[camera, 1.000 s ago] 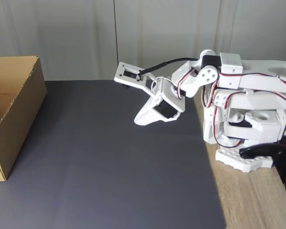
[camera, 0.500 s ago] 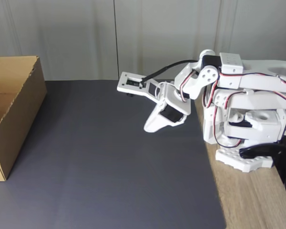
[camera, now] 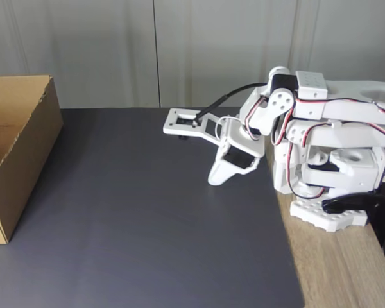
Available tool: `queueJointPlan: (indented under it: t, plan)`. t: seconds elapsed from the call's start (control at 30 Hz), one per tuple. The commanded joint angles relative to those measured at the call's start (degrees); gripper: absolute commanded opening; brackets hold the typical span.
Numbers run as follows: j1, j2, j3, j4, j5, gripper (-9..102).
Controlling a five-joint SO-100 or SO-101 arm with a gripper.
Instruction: Grasp a ball and put it in the box.
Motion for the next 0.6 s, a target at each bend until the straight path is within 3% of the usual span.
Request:
queueJointPlan:
  t: [0.0,0.27,0.57]
  plan:
    - [-0.79,0.18,-0.26,3.08,0.0,0]
    - [-4.66,0.18,-0.26,8.53,-2.11,0]
    - [-7.82,0.18,-0.26,9.23,-4.57,1]
